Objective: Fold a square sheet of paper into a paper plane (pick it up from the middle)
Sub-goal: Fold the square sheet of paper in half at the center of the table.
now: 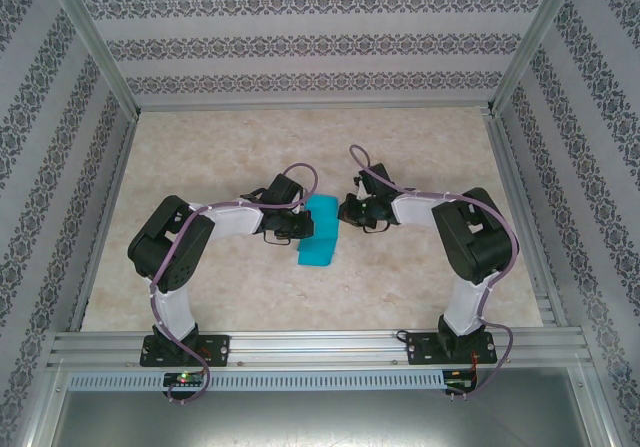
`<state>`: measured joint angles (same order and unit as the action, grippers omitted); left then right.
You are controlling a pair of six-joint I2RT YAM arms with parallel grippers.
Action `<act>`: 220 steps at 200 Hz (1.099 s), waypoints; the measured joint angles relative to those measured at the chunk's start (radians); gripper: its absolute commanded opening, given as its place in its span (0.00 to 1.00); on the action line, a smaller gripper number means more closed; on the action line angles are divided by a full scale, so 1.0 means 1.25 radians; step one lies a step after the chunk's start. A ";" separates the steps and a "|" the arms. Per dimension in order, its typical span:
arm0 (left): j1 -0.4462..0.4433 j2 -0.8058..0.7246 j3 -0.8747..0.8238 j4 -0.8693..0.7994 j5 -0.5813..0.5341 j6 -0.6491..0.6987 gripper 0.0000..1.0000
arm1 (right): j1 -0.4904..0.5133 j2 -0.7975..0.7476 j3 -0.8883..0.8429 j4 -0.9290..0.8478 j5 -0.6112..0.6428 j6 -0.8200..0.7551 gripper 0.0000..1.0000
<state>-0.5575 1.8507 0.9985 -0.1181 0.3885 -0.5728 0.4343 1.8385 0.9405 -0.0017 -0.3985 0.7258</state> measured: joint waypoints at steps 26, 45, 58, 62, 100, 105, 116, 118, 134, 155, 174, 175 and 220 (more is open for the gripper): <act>0.000 0.001 0.001 -0.001 0.000 0.002 0.11 | 0.023 -0.013 0.012 -0.007 0.004 0.001 0.02; 0.000 0.001 0.001 -0.001 0.000 0.004 0.11 | 0.044 -0.018 0.028 -0.002 0.003 0.003 0.02; 0.000 0.001 0.002 -0.002 0.000 0.007 0.11 | 0.052 -0.013 0.041 0.002 -0.003 0.003 0.02; 0.000 0.001 0.002 -0.002 0.000 0.007 0.11 | 0.053 -0.009 0.046 0.005 -0.003 0.003 0.02; 0.000 0.001 0.002 -0.004 0.000 0.013 0.11 | 0.049 0.044 0.076 0.020 -0.005 0.003 0.02; 0.000 0.001 0.002 -0.004 0.000 0.013 0.11 | 0.047 0.050 0.076 0.020 -0.006 0.003 0.02; 0.000 0.001 0.002 -0.004 0.000 0.013 0.11 | 0.042 0.061 0.078 0.020 -0.006 0.002 0.02; 0.000 0.001 0.002 -0.004 0.000 0.013 0.11 | 0.042 0.063 0.079 0.020 -0.005 0.002 0.02; 0.000 0.001 0.002 -0.004 0.000 0.013 0.11 | 0.032 0.077 0.084 0.019 -0.007 0.001 0.02; 0.000 0.001 0.002 -0.003 -0.001 0.013 0.11 | 0.025 0.081 0.089 0.019 -0.006 0.000 0.02; 0.000 0.000 0.000 -0.003 -0.001 0.014 0.11 | 0.016 0.081 0.089 0.020 -0.004 0.000 0.02; 0.000 0.000 0.000 -0.003 -0.001 0.014 0.11 | 0.015 0.081 0.089 0.020 -0.004 0.000 0.02; -0.003 -0.003 -0.006 0.004 -0.006 0.019 0.11 | -0.014 0.103 0.121 0.020 0.014 0.000 0.02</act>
<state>-0.5617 1.8465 0.9905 -0.1135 0.3809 -0.5488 0.4164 1.9667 1.0920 0.0231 -0.3805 0.7254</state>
